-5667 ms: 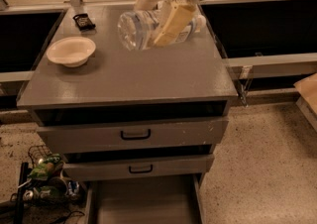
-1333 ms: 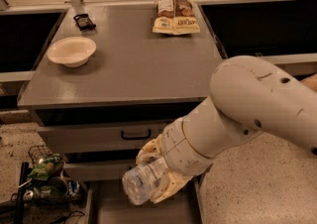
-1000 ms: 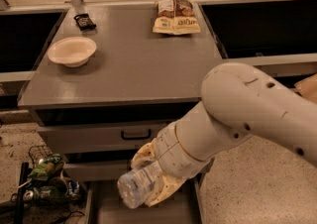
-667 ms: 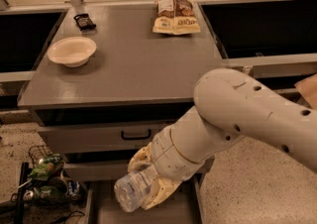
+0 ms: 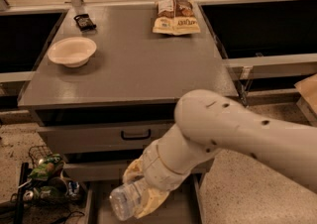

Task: Place blue plastic bottle into bottom drawer

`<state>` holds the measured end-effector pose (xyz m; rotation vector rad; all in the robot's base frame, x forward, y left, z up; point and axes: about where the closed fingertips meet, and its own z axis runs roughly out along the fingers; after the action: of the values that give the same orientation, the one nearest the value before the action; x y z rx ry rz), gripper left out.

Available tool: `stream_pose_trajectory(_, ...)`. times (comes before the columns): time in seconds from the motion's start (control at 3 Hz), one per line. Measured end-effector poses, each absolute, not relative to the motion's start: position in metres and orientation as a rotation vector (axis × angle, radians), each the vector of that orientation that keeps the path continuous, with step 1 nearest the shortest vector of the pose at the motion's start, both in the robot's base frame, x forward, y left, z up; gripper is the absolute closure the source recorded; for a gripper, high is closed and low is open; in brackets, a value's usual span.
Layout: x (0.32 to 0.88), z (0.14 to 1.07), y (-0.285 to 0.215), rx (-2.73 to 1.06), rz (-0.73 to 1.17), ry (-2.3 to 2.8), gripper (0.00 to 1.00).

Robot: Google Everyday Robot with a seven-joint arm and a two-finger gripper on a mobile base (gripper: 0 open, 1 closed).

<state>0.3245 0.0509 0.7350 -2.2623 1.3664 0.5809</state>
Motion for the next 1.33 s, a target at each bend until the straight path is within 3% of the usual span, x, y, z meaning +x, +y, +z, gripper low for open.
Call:
stream_pose_trajectory(0.67,0.321,0.646,0.08,-2.293,0.622,1.555,1.0)
stream_pose_trajectory(1.33,0.321,0.64,0.08,-2.242,0.733,1.499,1.0)
